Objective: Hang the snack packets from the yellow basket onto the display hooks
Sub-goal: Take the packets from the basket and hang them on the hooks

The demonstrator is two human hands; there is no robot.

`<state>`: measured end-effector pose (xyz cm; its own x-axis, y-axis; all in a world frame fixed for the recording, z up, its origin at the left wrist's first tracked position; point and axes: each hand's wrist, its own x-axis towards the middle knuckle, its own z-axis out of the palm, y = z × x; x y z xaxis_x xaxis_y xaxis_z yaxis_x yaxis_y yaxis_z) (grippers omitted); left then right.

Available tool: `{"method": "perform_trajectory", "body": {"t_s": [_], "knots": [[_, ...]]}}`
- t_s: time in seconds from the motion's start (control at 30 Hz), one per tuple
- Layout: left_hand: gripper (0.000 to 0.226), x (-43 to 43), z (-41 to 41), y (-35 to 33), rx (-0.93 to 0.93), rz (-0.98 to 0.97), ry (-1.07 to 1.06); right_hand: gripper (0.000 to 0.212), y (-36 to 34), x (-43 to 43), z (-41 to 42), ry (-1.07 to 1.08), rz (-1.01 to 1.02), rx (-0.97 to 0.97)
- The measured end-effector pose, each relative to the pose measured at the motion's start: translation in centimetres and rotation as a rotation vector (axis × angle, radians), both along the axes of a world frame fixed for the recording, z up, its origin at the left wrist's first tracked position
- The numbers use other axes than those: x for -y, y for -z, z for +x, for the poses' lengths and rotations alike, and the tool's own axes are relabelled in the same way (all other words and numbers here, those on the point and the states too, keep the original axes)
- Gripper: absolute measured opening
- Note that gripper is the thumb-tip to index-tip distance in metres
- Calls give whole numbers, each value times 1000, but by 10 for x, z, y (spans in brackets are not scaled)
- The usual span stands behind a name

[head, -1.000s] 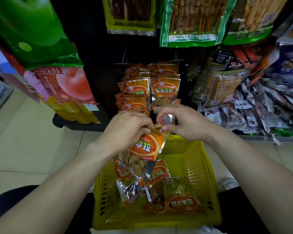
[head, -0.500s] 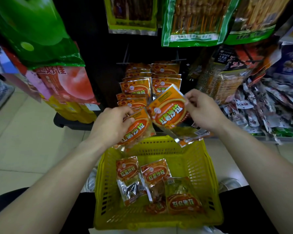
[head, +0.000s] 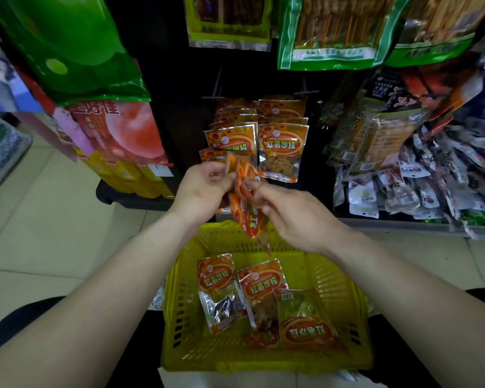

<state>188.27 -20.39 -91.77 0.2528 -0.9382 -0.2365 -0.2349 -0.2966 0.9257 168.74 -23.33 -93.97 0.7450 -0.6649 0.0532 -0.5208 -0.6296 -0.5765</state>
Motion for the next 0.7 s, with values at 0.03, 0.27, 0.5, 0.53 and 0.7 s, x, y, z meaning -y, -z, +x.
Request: {"method": "perform_trajectory", "body": {"t_s": [0.03, 0.27, 0.5, 0.53, 0.7], "knots": [[15, 2, 0, 1, -15, 7, -2, 21, 1, -2, 1, -14, -22, -9], [24, 5, 0, 1, -27, 34, -7, 22, 7, -5, 2, -69, -130, -73], [20, 6, 2, -5, 154, 34, 126, 10, -3, 8, -5, 8, -45, 19], [18, 5, 1, -5, 216, 23, 173, 15, -4, 14, -9, 80, -79, 71], [20, 1, -8, -5, 365, 34, 450, 77, -14, 25, -21, 256, -155, 47]]}}
